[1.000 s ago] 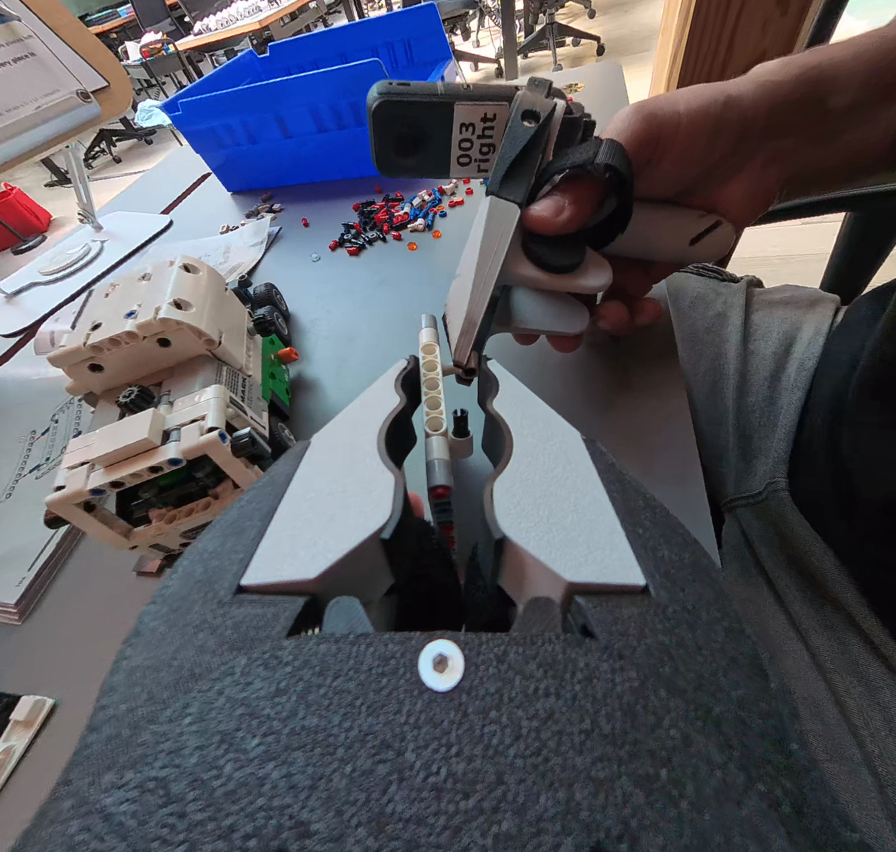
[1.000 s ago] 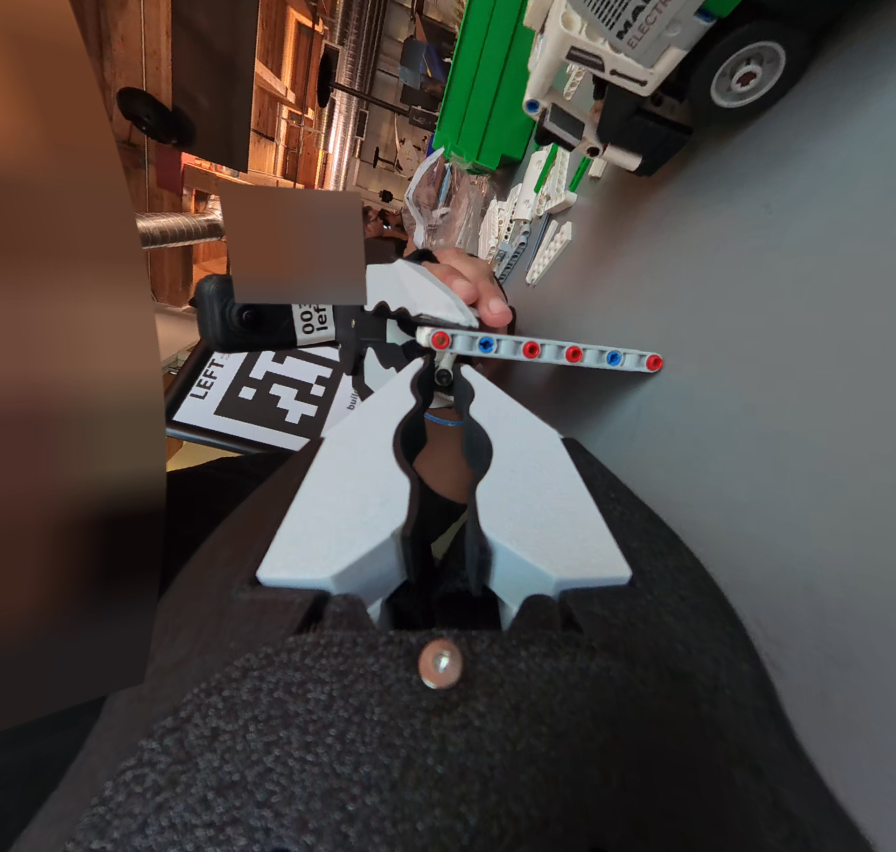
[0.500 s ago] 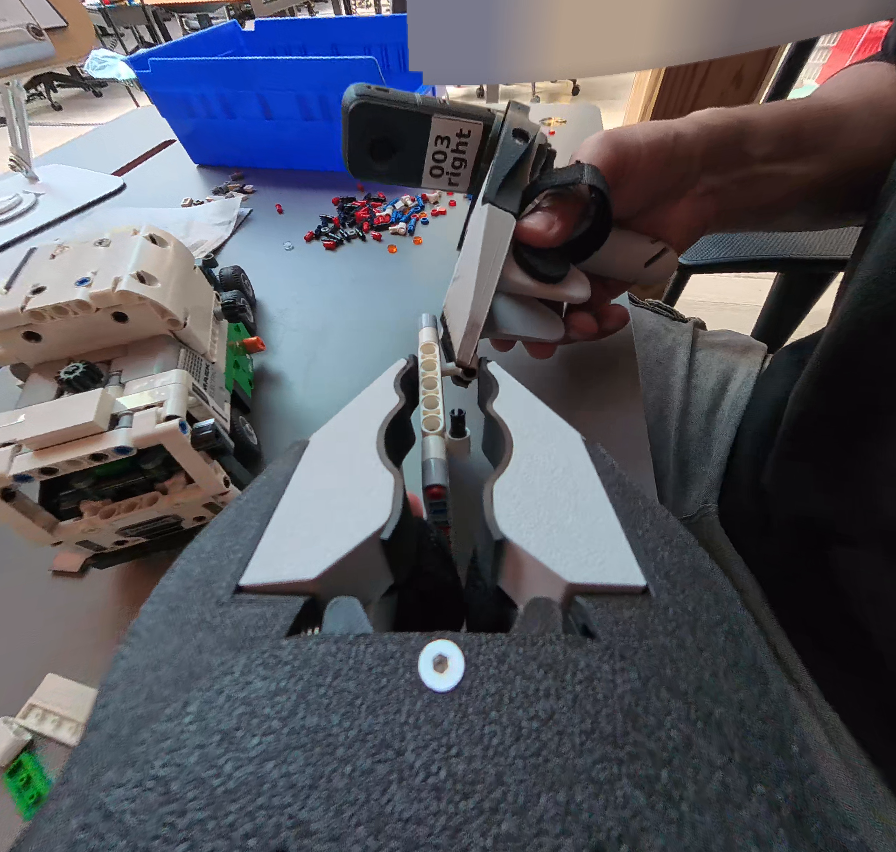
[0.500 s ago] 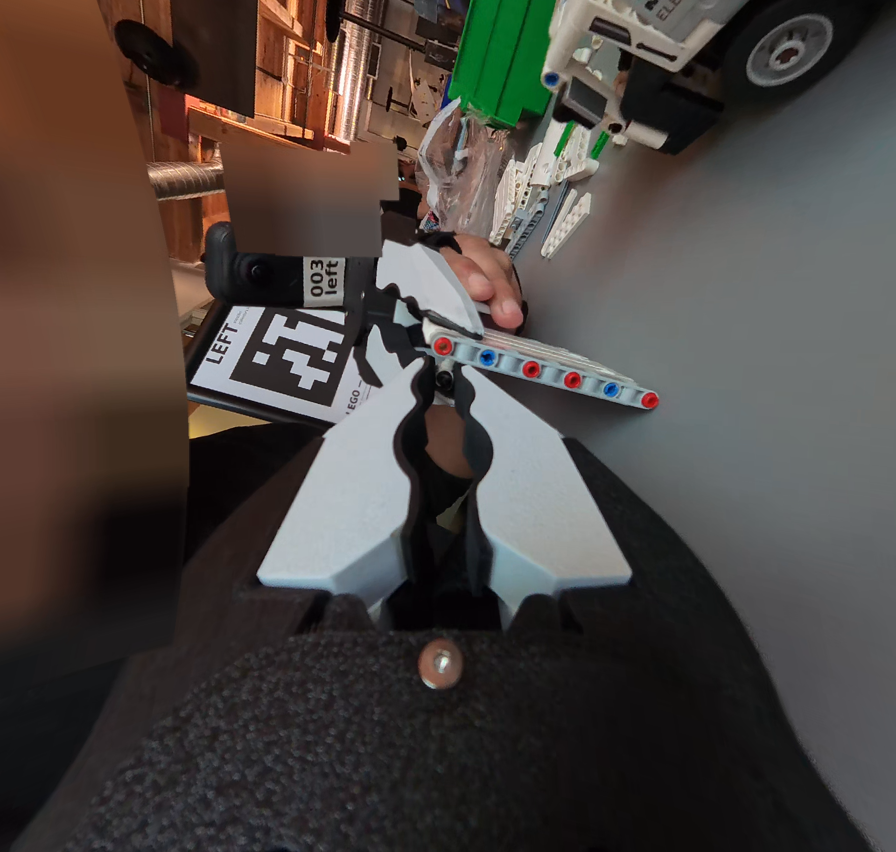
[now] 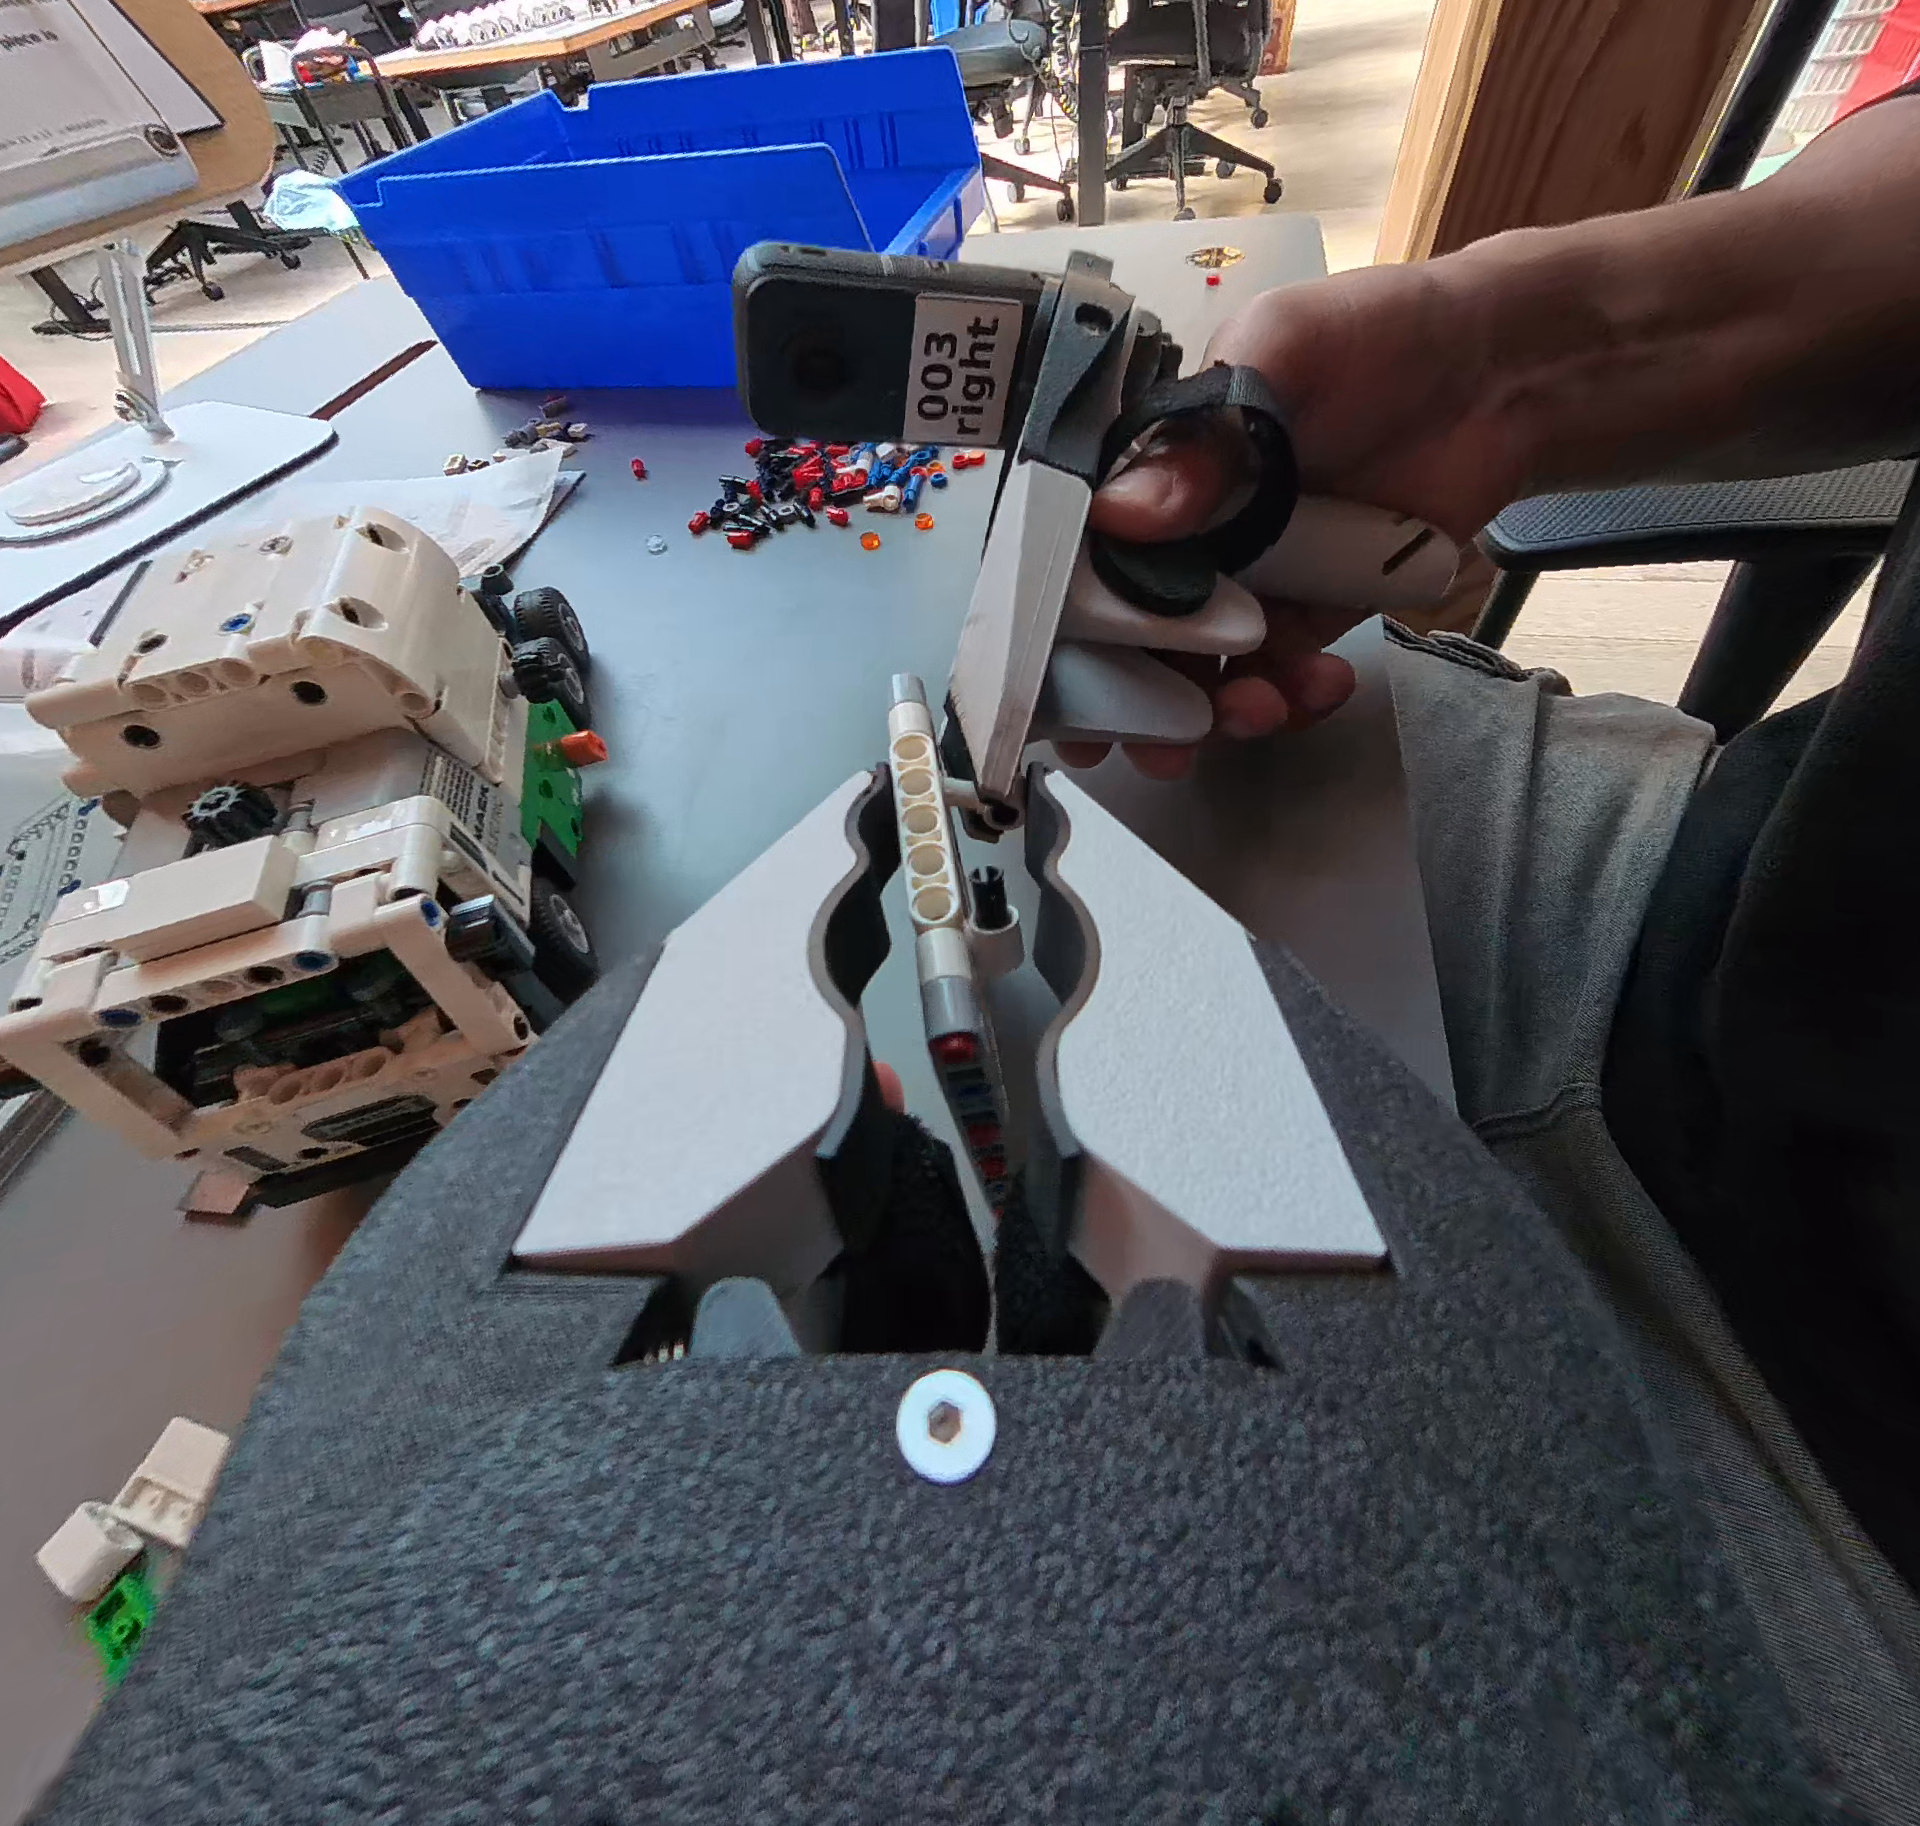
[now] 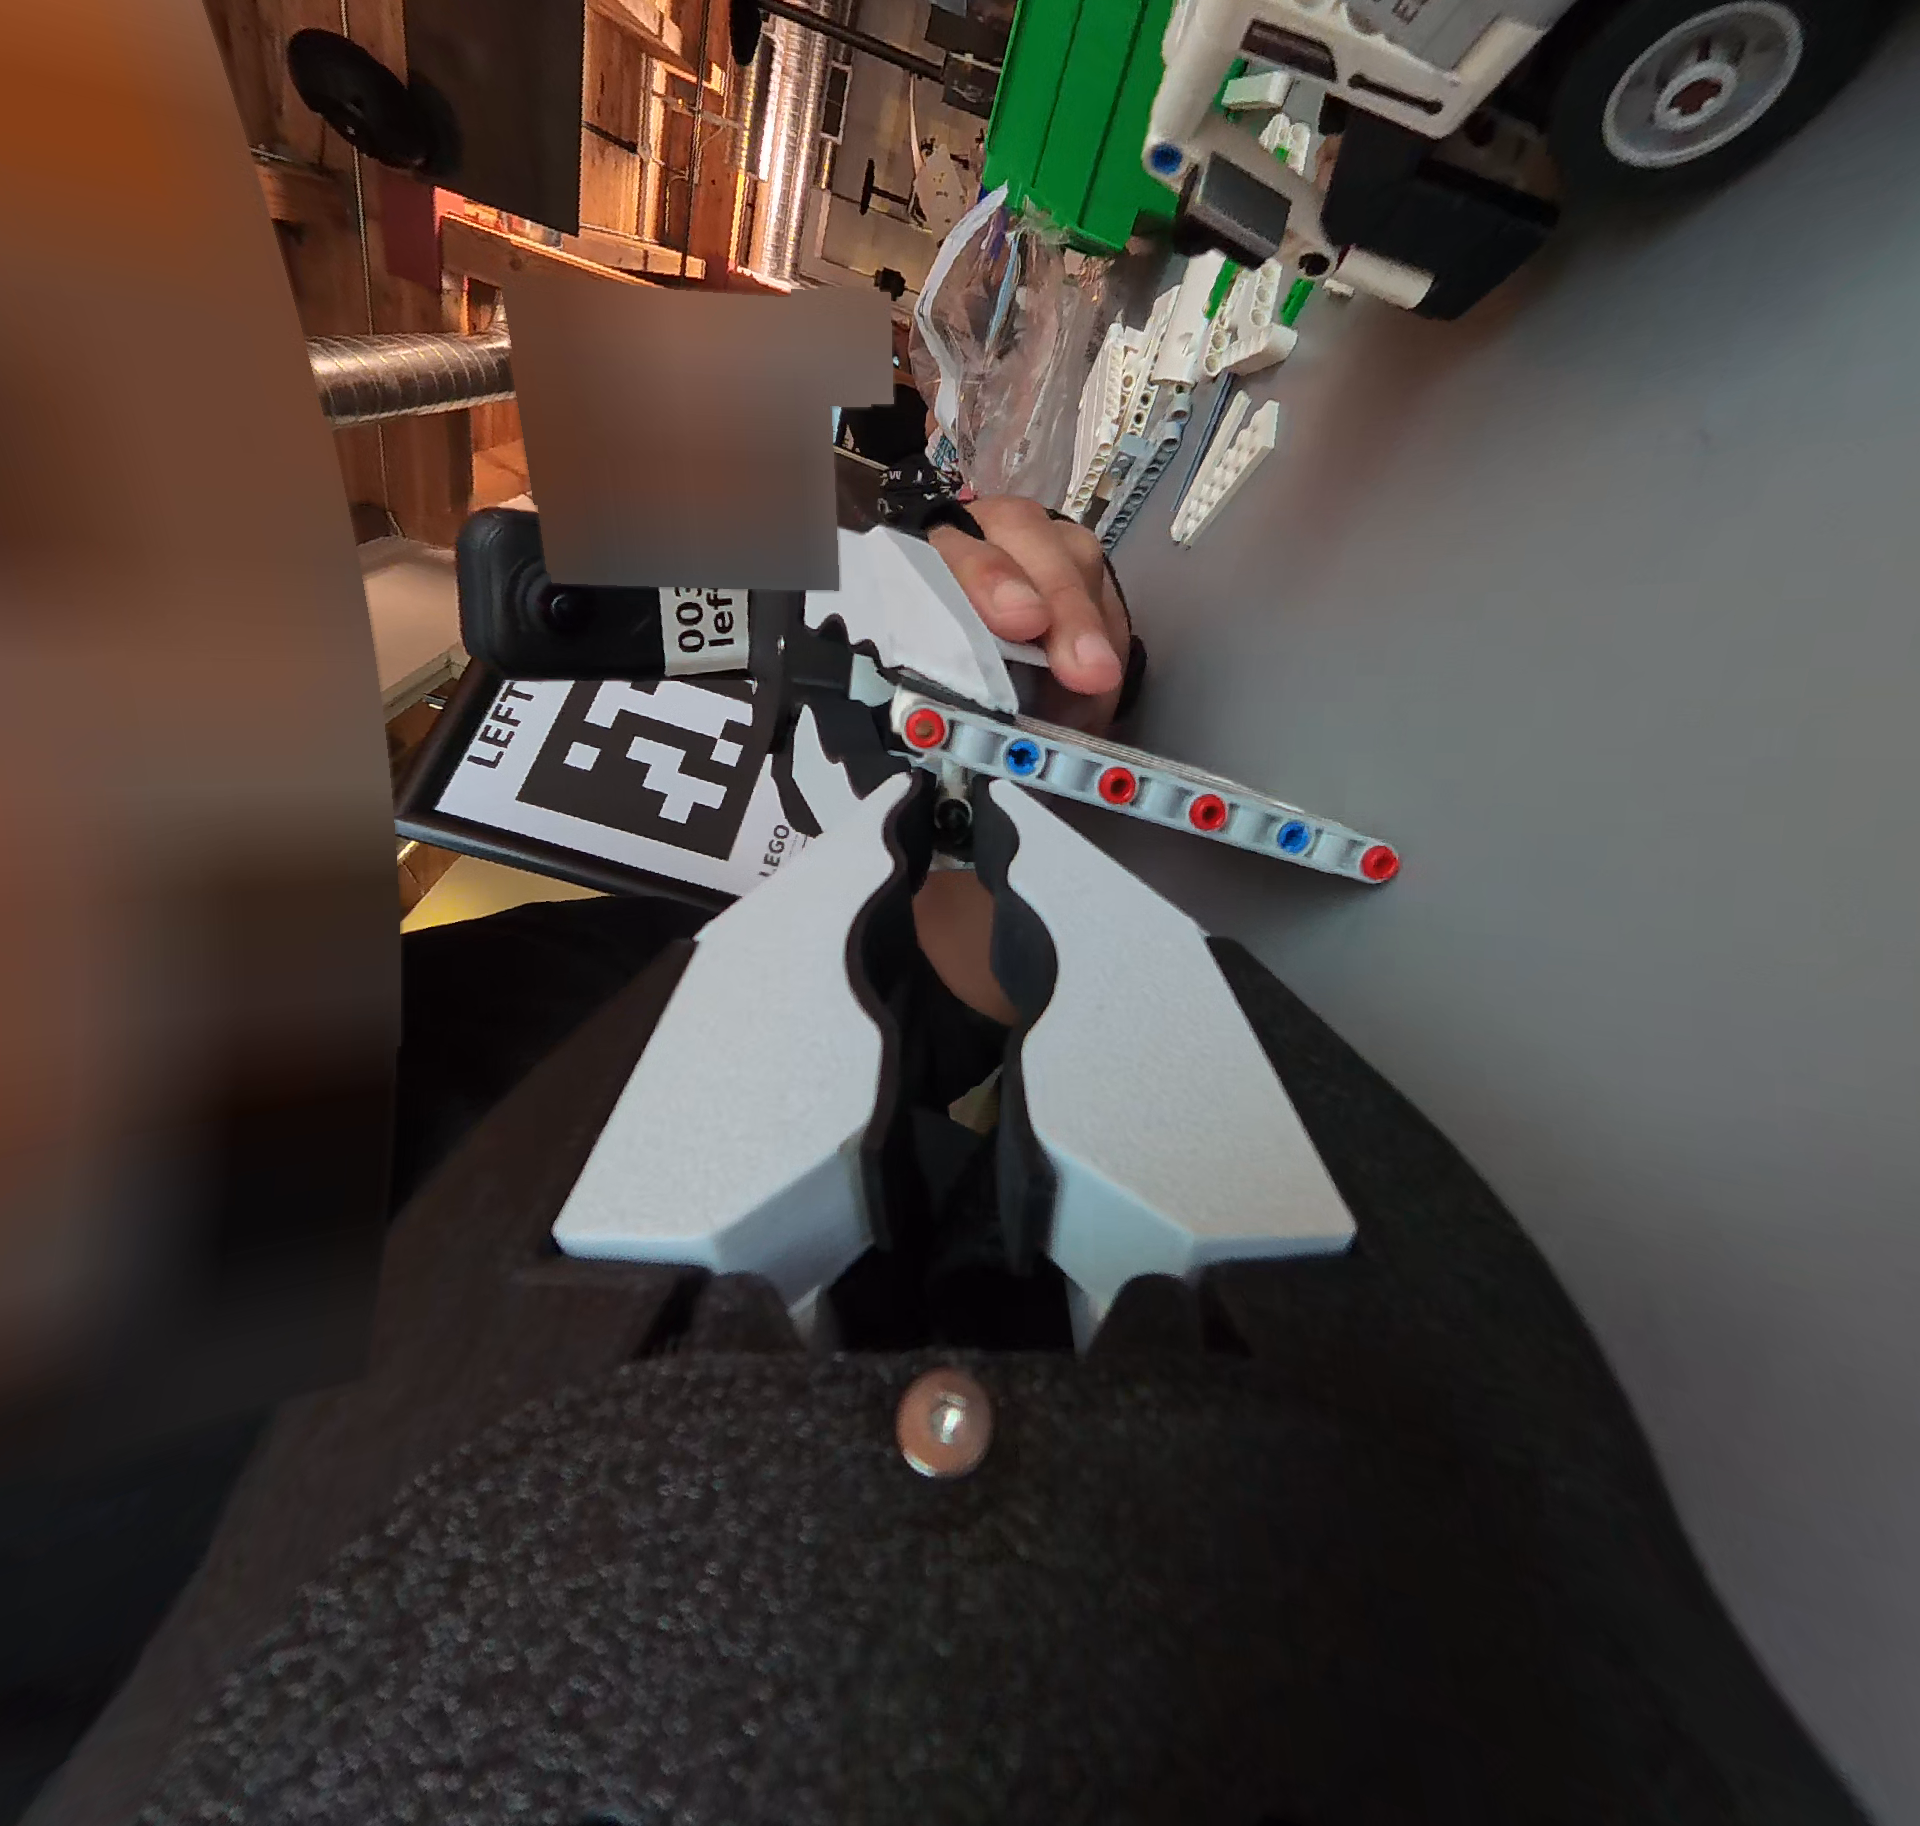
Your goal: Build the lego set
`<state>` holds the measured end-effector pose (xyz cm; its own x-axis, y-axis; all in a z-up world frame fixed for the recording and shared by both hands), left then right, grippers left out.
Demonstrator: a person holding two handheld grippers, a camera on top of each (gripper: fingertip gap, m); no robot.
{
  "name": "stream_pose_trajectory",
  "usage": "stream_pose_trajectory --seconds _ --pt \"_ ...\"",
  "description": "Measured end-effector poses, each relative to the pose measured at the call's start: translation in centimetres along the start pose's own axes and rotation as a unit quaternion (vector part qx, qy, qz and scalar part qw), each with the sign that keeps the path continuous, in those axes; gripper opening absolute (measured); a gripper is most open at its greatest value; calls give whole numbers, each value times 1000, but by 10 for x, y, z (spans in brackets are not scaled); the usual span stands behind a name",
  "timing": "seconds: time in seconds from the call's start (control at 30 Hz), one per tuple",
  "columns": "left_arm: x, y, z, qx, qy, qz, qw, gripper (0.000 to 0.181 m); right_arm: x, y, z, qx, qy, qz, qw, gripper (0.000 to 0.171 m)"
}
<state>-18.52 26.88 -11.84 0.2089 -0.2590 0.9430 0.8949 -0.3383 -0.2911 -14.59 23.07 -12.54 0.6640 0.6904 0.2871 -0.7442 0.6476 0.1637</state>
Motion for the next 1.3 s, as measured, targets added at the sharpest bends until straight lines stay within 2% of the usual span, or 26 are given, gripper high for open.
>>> stream_pose_trajectory --seconds 0.27,0.47,0.77,1.07,1.3 --pt "0 -1 -1 -10 17 -5 1000 22 -1 0 -2 40 50 14 998 6" --pt "0 -3 -1 -52 33 7 998 24 -1 0 0 43 68 54 995 6" --pt "1 3 5 -34 57 14 998 23 10 -4 0 10 40 87 995 5" --pt "0 1 4 -47 68 8 997 22 8 -4 2 -10 17 97 995 5" --pt "3 -1 6 -40 79 15 996 26 11 -8 4 -6 9 80 997 5"
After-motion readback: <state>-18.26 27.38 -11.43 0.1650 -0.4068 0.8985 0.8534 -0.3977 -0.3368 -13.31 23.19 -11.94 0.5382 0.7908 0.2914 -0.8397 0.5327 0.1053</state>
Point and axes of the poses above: each gripper's, where its closed fingertips meet, y out along the fingers, x out of its top, z = x × y across the jaws, the point moved 4 cm from there along -y, back along the fingers, and after that the axes turned 10 degrees about x, right-handed, at the moved point
